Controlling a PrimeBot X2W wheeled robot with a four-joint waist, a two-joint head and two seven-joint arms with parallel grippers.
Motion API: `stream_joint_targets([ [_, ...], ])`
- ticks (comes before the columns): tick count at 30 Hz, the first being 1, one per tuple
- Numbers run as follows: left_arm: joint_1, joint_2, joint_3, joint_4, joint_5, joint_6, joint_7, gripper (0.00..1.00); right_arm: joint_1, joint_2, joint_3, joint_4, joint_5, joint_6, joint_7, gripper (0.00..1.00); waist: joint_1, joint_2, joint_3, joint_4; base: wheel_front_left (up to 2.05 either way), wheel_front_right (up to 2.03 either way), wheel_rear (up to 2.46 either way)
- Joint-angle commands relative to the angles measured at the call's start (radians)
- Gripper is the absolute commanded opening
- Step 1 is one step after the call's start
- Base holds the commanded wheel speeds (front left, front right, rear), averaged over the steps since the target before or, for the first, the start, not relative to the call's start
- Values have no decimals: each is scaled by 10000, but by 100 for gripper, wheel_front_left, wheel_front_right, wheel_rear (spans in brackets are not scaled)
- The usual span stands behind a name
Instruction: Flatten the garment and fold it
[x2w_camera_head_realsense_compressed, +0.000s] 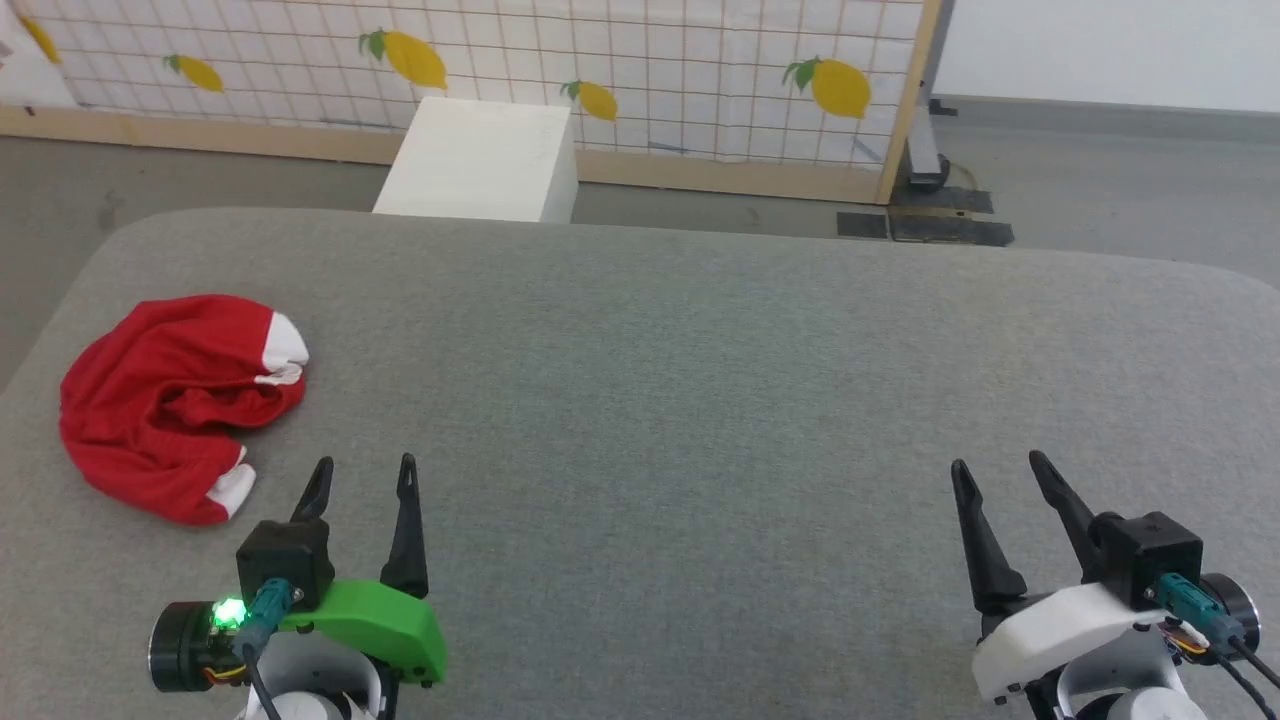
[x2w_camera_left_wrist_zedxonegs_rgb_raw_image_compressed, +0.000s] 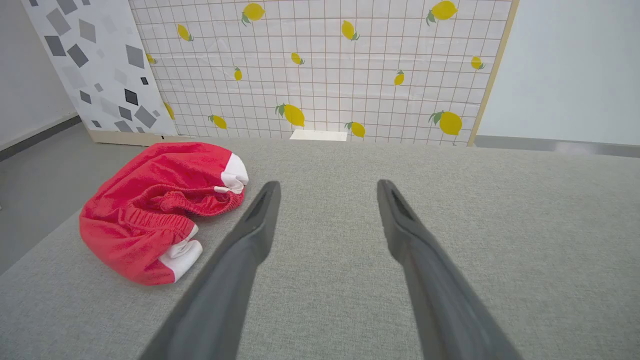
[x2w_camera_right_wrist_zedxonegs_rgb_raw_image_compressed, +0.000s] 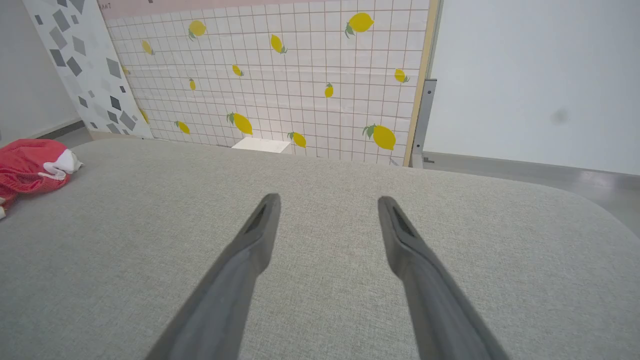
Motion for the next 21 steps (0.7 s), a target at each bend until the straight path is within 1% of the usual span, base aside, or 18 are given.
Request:
stream_joint_targets([
  [1,200,-9,16,46,-123,-45,-106,100,138,2,-22,72,120,-4,-132,100,0,29,-17,213,0,0,0],
  [12,314,-15,16,161,-244,-74,-333,100,212,2,-14,320,303,-6,-360,100,0,38,-34,1042,0,0,0],
  [21,402,-18,29,264,-299,-94,-516,100,259,2,-6,504,448,-7,-544,100,0,45,-71,1577,0,0,0],
])
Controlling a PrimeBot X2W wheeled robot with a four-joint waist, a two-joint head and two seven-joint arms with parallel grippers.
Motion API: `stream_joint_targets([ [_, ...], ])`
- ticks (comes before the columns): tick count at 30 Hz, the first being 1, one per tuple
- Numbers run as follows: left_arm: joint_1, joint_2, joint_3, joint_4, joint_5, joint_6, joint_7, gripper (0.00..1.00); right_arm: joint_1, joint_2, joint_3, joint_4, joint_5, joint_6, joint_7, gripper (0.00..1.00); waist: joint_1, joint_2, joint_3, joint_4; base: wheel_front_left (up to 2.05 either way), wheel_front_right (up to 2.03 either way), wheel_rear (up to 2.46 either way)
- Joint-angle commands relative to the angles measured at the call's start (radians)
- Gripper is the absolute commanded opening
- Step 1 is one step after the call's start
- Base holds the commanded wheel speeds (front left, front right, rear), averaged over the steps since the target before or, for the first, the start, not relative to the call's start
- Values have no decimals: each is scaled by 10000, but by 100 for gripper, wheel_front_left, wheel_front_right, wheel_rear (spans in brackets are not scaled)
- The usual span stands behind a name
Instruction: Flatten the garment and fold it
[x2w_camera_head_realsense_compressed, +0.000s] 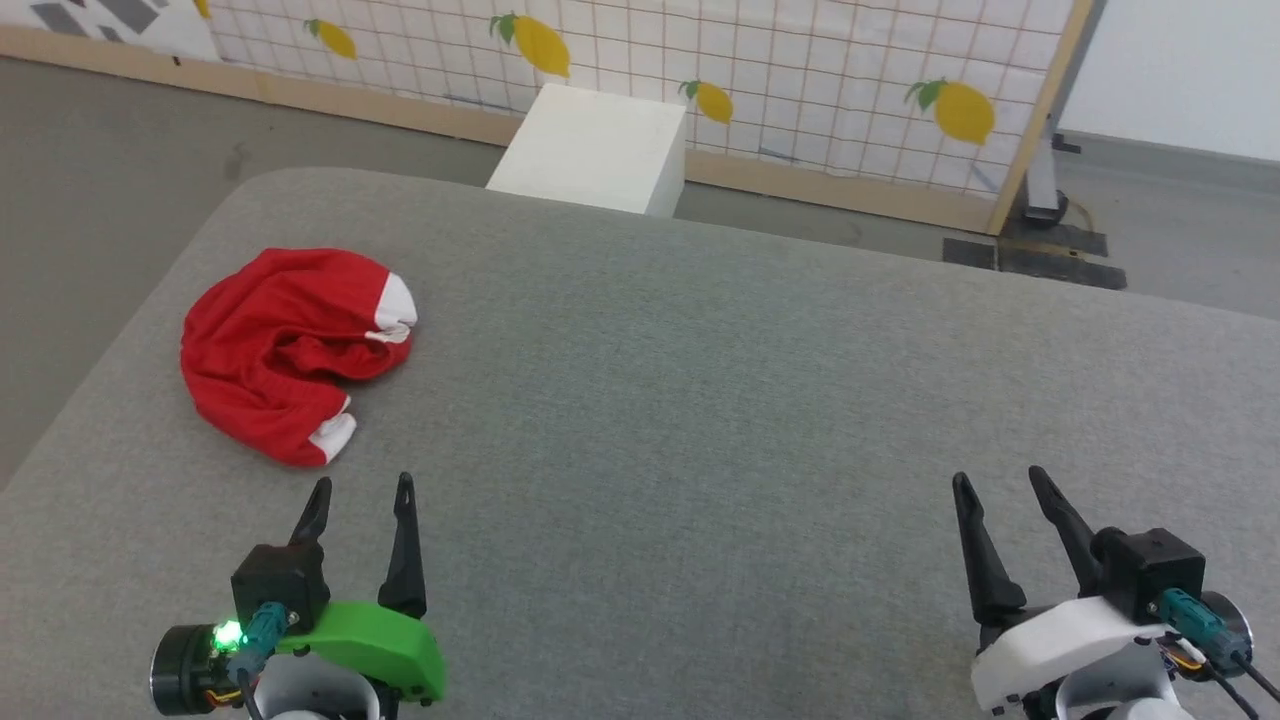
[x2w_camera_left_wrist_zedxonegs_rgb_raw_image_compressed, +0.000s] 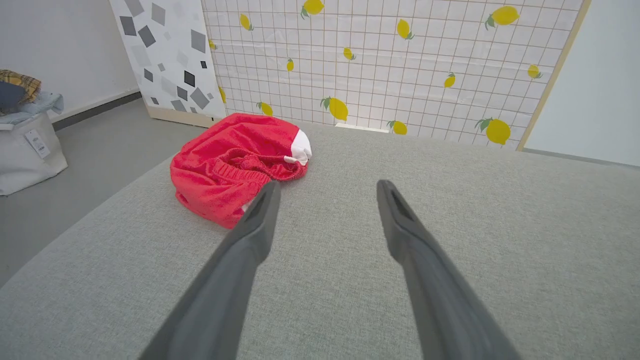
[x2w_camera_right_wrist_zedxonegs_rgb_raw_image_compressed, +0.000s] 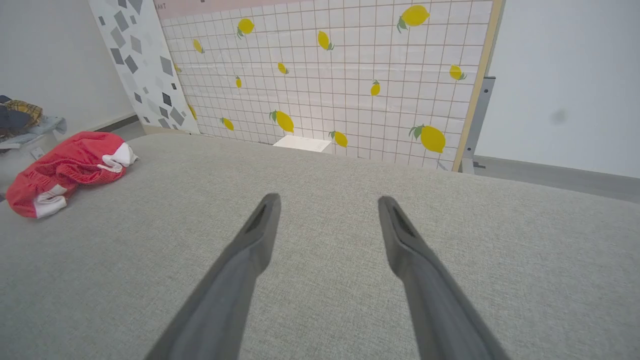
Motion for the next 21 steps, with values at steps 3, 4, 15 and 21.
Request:
stream_joint_targets([
  [3,175,-13,6,80,-28,-83,-161,100,219,2,-2,105,137,-7,-165,100,0,47,-42,285,0,0,0],
  [4,181,-10,6,94,-29,-85,-180,100,229,2,1,122,152,-7,-183,100,0,48,-50,330,0,0,0],
  [15,307,7,16,184,-103,-115,-407,100,336,3,40,323,260,-9,-412,100,0,57,-149,791,0,0,0],
  [21,354,5,5,256,-183,-131,-530,100,372,3,25,423,347,-9,-535,100,0,61,-168,1033,0,0,0],
])
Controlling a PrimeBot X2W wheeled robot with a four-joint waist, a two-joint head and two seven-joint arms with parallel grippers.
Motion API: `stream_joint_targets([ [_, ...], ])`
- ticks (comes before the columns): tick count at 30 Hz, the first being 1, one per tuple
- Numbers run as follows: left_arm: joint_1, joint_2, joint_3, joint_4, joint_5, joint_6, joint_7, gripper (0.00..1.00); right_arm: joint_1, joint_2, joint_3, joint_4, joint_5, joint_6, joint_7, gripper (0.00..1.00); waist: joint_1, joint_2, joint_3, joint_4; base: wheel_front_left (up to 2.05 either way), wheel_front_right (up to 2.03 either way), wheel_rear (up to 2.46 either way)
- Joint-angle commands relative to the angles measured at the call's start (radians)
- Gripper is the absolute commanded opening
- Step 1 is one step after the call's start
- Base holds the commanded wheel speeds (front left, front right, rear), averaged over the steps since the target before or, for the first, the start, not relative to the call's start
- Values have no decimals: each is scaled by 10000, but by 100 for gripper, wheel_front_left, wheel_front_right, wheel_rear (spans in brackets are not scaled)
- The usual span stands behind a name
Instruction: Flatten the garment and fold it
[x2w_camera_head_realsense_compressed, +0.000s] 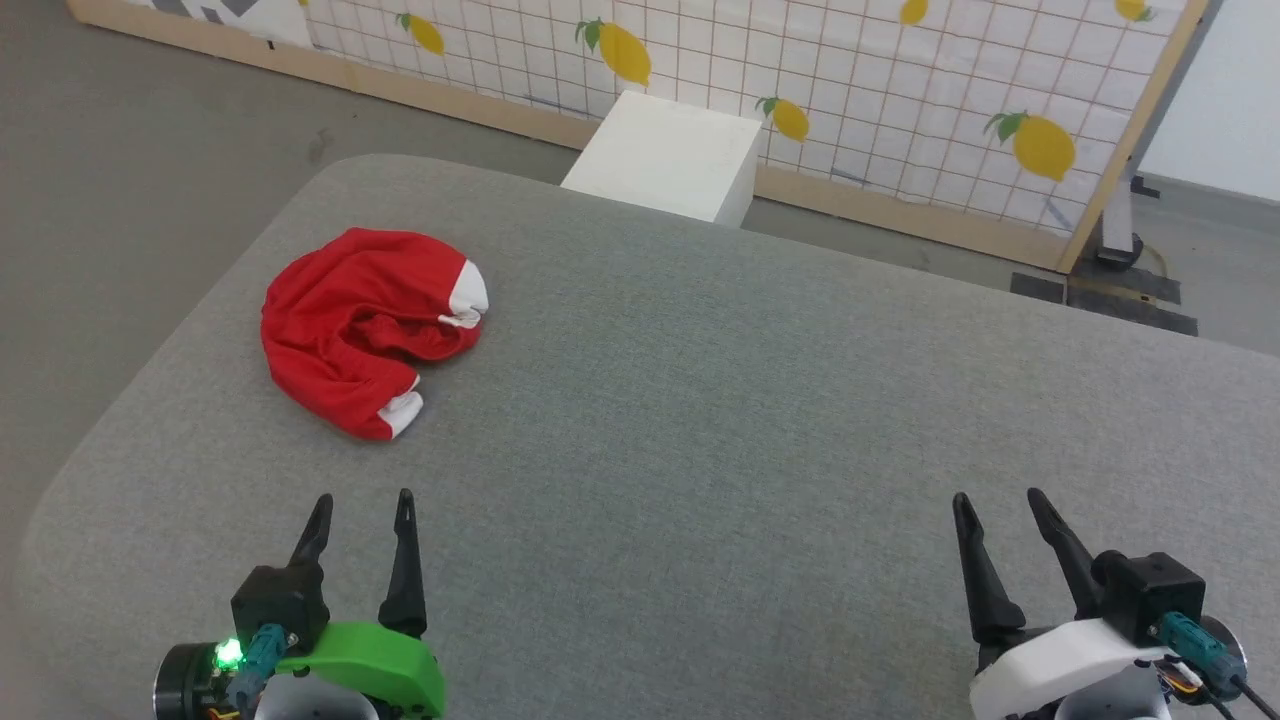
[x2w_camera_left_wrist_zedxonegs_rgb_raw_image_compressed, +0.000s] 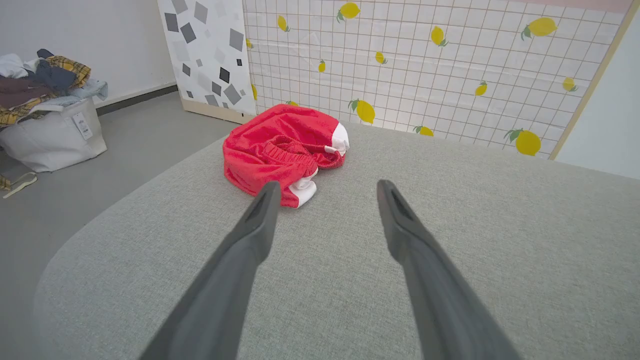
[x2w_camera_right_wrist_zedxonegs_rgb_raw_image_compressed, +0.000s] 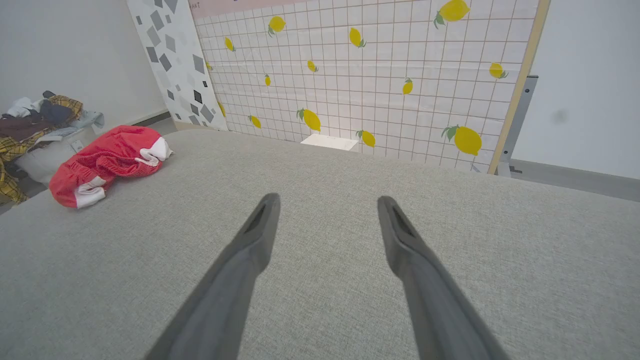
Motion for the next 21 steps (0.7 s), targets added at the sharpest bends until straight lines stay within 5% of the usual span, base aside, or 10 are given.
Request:
stream_joint_targets([
  [1,156,3,5,38,-94,-55,-120,100,176,1,-5,71,111,-9,-115,100,0,62,-8,96,0,0,0],
  [21,272,14,-31,301,-299,-116,-534,100,256,2,3,423,385,-12,-531,100,0,78,41,926,0,0,0],
])
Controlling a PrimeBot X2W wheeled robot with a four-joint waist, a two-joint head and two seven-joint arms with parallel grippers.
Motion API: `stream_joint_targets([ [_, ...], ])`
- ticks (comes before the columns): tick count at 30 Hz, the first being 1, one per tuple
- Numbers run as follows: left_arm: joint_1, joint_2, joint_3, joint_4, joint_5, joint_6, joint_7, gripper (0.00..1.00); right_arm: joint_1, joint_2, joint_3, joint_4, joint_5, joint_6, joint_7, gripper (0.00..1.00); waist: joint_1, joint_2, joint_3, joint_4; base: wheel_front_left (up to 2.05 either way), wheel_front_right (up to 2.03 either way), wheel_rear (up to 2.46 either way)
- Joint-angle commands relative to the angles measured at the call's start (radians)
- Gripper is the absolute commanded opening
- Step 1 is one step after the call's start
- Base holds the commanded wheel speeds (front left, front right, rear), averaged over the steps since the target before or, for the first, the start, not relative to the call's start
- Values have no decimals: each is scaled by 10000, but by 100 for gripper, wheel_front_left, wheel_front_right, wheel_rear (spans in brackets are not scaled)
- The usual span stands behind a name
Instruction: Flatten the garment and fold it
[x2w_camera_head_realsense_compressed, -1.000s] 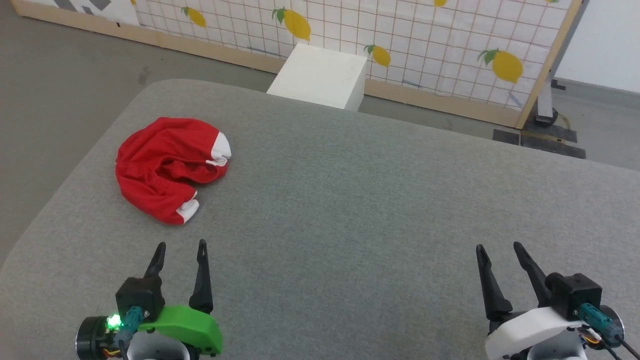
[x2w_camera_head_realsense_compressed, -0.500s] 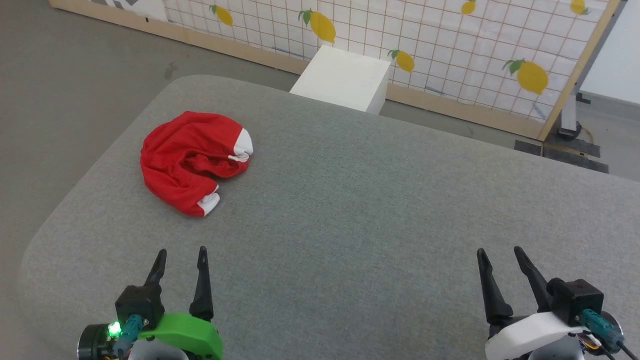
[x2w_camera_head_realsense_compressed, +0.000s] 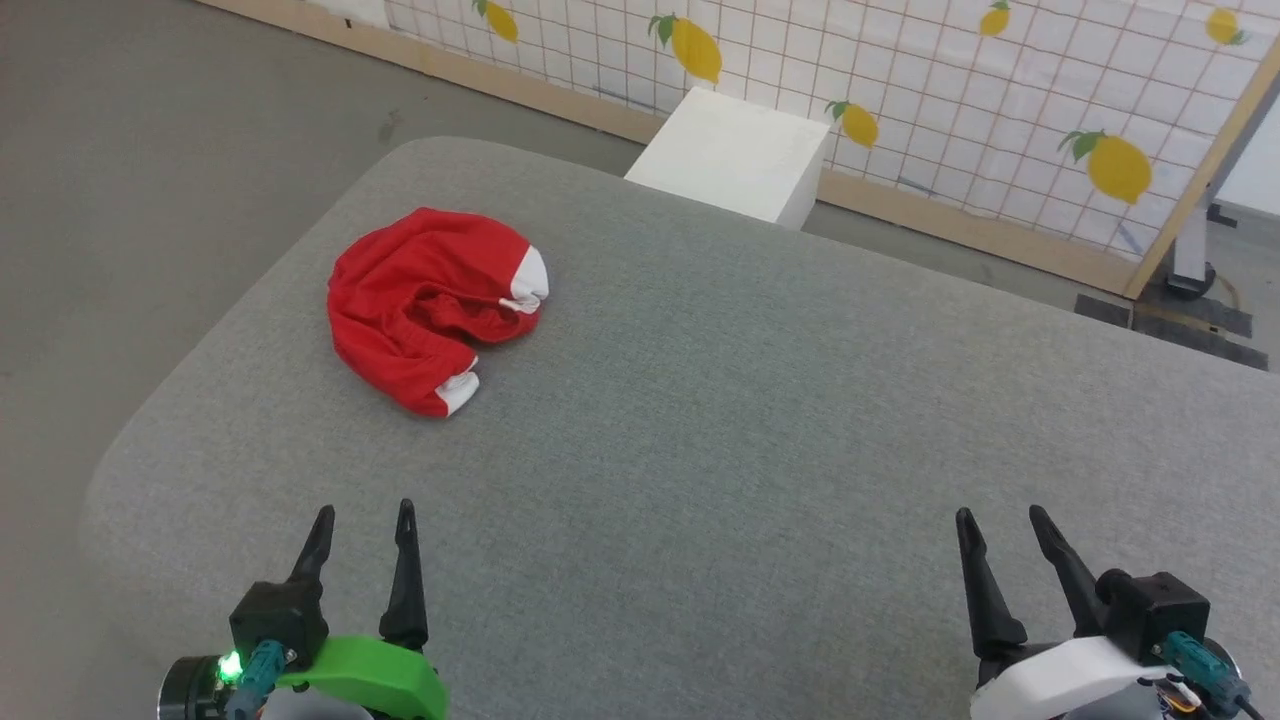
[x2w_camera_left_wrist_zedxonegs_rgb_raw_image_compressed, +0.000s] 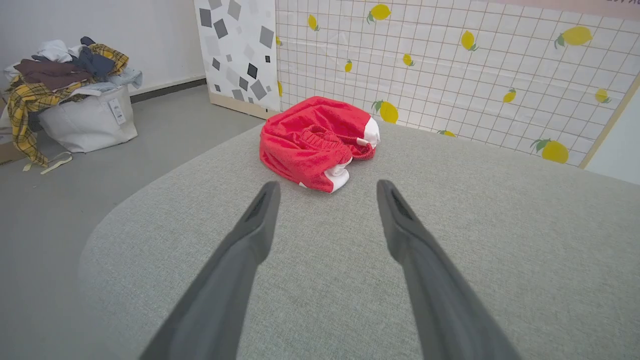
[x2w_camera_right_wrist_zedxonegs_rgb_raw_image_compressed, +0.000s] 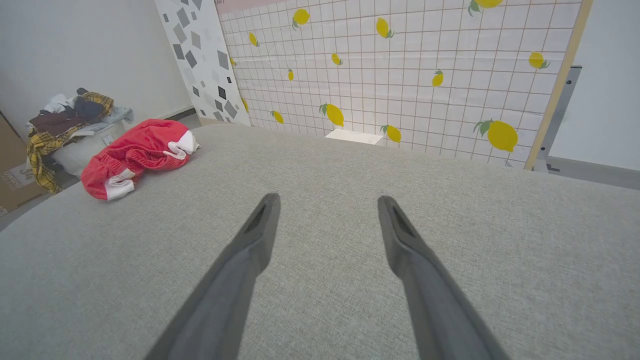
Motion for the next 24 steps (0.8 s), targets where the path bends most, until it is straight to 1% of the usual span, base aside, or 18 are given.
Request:
stream_joint_targets([
  [1,175,12,-8,40,-114,-72,-104,100,126,2,-6,74,100,-10,-112,100,-1,79,16,100,0,0,0],
  [24,295,5,72,272,-409,-171,-577,100,147,3,-92,533,365,-13,-588,100,-1,97,167,1044,0,0,0],
])
